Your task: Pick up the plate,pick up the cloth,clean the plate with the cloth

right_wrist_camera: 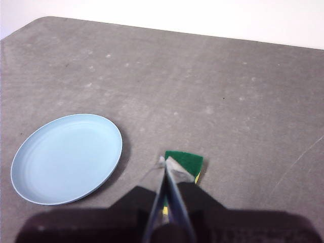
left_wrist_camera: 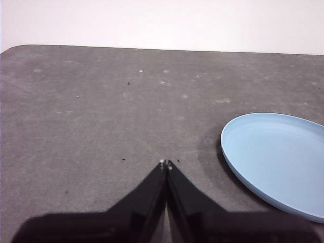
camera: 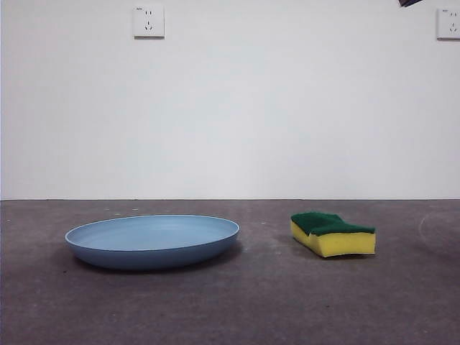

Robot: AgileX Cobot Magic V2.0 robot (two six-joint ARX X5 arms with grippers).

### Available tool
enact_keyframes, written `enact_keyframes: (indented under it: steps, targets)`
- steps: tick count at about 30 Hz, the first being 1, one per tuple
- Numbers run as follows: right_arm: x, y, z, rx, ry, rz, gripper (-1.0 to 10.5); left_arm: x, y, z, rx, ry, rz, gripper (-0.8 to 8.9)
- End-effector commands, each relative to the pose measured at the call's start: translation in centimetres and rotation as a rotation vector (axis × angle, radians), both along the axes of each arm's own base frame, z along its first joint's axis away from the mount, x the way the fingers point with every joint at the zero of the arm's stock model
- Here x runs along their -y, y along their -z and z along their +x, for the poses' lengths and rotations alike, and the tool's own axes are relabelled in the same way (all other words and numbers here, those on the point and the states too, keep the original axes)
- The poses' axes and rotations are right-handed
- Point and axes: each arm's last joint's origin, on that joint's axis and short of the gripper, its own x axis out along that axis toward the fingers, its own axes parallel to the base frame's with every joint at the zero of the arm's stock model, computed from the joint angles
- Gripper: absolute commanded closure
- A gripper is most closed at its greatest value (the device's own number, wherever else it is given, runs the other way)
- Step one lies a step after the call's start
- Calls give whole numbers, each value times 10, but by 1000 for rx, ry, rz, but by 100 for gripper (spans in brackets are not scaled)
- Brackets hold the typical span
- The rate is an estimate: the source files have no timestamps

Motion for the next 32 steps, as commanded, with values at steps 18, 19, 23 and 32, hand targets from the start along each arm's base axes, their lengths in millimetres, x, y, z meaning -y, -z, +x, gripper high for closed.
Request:
enact_keyframes:
  steps: [18, 19, 23, 32]
  targets:
    - [28, -7, -13, 136, 62, -84, 946, 0, 5, 1, -12, -5, -3, 817]
    - [34, -7, -15, 145, 98, -77, 946, 0, 5, 1, -11, -5, -3, 817]
    - [53, 5, -18, 218, 173, -19, 946, 0, 4, 1, -11, -5, -3, 817]
    - [72, 80, -21, 291, 245, 17, 946, 0, 4, 1, -11, -5, -3, 817]
